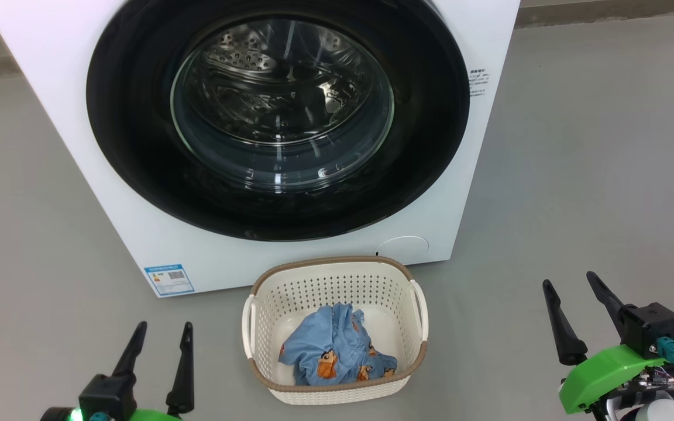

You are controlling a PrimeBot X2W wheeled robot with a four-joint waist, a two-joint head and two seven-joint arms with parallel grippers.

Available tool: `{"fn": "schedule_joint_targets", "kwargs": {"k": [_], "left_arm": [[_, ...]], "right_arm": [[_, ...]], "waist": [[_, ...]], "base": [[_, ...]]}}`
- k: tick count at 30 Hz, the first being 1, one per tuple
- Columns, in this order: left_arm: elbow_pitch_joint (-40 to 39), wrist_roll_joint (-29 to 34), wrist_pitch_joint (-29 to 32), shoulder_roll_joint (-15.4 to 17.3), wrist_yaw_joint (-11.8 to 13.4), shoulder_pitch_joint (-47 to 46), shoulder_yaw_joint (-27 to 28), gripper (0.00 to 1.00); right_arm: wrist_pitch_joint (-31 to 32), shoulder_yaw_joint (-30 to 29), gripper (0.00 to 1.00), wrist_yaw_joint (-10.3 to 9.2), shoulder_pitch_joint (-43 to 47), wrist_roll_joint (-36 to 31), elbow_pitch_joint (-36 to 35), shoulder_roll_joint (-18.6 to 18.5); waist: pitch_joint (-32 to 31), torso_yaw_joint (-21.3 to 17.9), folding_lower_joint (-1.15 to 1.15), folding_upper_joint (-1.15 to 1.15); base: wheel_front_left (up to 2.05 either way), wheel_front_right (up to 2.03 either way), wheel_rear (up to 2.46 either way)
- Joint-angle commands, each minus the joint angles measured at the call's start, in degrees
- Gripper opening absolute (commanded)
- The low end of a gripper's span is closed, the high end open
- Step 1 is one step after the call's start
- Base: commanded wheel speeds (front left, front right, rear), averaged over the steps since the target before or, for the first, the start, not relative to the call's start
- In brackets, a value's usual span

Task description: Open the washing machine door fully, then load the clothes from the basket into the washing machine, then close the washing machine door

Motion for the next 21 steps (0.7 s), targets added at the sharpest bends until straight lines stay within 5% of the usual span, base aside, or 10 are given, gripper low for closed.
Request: {"fn": "schedule_joint_targets", "kwargs": {"k": [1,11,21], "left_arm": [[-0.94,0.02,-0.61,0.70,0.18,-2.87,1.68,1.00],[-1.61,0.64,-0.61,0.80,0.79,-3.04,1.54,1.00],[-2.26,0.85,-0.61,0.80,0.81,-2.86,1.73,1.00]], "right_arm": [[-0.71,1.20,1.00,0.42,-2.51,-0.61,-1.65,-0.70],[-0.63,0.85,1.00,0.42,-2.45,-0.37,-1.90,-0.83],[-0.78,0.61,1.00,0.42,-2.51,-0.37,-2.08,-0.71]], "waist": [[-0.03,-0.02,0.00,0.00],[-0.14,0.08,0.00,0.00],[-0.12,-0.12,0.00,0.00]], "base": [[0.00,0.00,0.00],[0.38,0.38,-0.77],[1.10,1.10,-2.20]]}}
